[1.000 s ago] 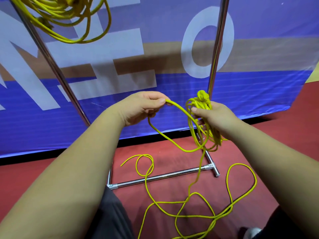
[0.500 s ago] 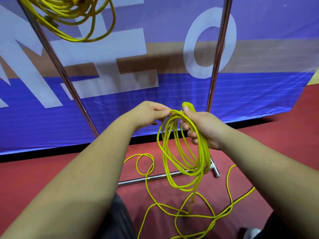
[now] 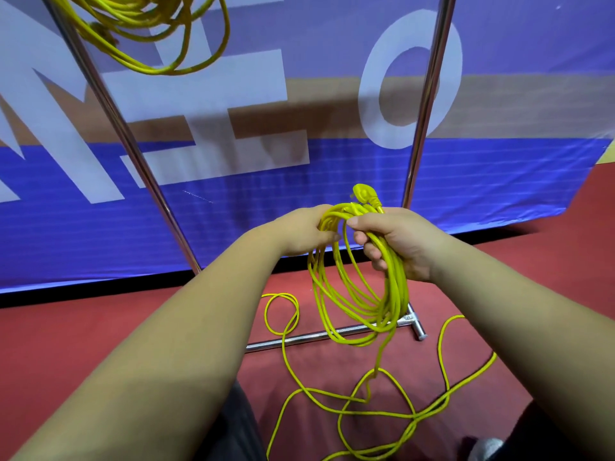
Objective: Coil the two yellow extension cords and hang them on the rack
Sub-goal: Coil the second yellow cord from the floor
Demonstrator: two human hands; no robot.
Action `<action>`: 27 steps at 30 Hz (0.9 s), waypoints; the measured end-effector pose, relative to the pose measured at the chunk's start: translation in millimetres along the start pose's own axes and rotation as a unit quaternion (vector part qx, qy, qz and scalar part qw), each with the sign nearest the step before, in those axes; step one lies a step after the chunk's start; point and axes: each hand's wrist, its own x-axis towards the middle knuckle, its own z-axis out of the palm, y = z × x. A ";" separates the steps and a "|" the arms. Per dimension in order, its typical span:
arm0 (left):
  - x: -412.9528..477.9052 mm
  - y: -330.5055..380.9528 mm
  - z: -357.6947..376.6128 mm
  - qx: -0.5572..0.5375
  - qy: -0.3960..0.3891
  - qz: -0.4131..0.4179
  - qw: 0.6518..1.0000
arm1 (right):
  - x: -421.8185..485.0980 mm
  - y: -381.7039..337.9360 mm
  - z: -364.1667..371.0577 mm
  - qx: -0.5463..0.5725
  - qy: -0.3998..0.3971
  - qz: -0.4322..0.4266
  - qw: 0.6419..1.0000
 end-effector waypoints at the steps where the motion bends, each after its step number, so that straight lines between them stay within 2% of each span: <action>1: 0.1 0.0 0.7 0.007 -0.005 0.003 1.000 | 0.0 0.9 -1.0 -0.005 -0.003 0.001 1.000; 4: 1.7 2.5 1.8 0.028 -0.009 -0.003 1.000 | -0.9 2.1 -3.5 -0.017 -0.002 0.005 1.000; 7: -2.1 12.9 -2.8 0.101 0.005 -0.095 0.990 | -0.9 1.4 -3.9 -0.007 0.016 0.001 1.000; 10: -12.2 21.0 -2.7 0.157 -0.065 -0.166 0.971 | 2.5 1.7 -5.4 0.020 0.047 -0.010 0.999; 13: -16.9 23.3 9.4 0.076 -0.181 -0.098 0.976 | 6.0 0.6 -6.7 0.060 0.077 -0.014 0.995; 15: -20.2 30.5 19.1 0.027 -0.223 -0.030 0.974 | 7.7 0.0 -6.5 0.077 0.104 -0.016 0.991; 18: -20.8 44.4 40.1 0.040 -0.193 0.053 0.979 | 11.6 0.0 -6.8 0.110 0.134 -0.026 0.985; 20: -20.9 49.9 60.6 -0.009 -0.176 0.083 0.981 | 14.8 -1.5 -8.7 0.134 0.152 -0.032 0.979; 22: -20.0 53.1 85.2 -0.086 -0.165 0.075 0.980 | 17.6 -3.3 -11.8 0.161 0.164 -0.041 0.972; 24: -19.6 59.6 102.8 -0.152 -0.107 0.052 0.981 | 19.4 -4.7 -14.8 0.177 0.162 -0.049 0.969; 27: -15.3 63.2 111.4 -0.175 -0.041 0.071 0.981 | 18.6 -7.2 -18.0 0.202 0.153 -0.045 0.966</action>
